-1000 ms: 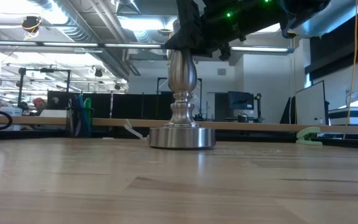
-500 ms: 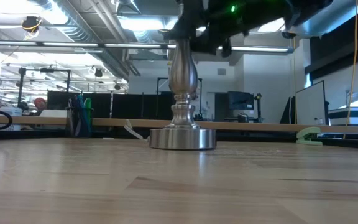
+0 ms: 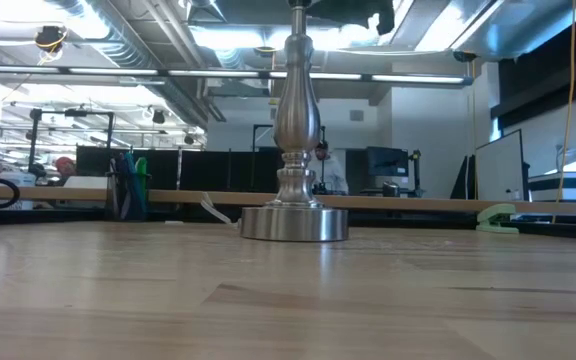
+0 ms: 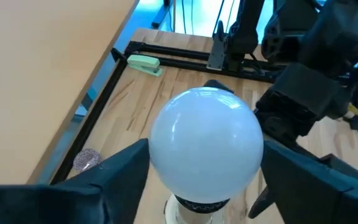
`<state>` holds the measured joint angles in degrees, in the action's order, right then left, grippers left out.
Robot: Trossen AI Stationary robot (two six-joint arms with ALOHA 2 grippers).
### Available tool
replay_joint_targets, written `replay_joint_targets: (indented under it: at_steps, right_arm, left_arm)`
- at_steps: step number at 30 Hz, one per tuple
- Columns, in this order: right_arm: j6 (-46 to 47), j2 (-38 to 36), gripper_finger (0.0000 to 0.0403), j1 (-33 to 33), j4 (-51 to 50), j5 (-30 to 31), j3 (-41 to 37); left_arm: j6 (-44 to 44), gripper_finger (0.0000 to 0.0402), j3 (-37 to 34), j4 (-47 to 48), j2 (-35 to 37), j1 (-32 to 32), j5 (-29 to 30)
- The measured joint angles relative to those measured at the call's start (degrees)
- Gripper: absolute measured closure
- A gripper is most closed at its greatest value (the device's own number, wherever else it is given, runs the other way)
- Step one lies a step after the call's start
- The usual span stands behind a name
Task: Screw lightbulb
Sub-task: Remove the lightbulb from the silver lamp
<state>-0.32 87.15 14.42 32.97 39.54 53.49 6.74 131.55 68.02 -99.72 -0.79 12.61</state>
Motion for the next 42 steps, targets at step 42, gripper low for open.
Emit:
replay_joint_targets:
  at_steps: [42]
  right_arm:
    - [2.9,-28.5,0.0123,6.6,-37.1,-0.7,0.1]
  left_arm:
    - [4.9,0.0078,-88.9,-76.2,36.1,6.3,14.7]
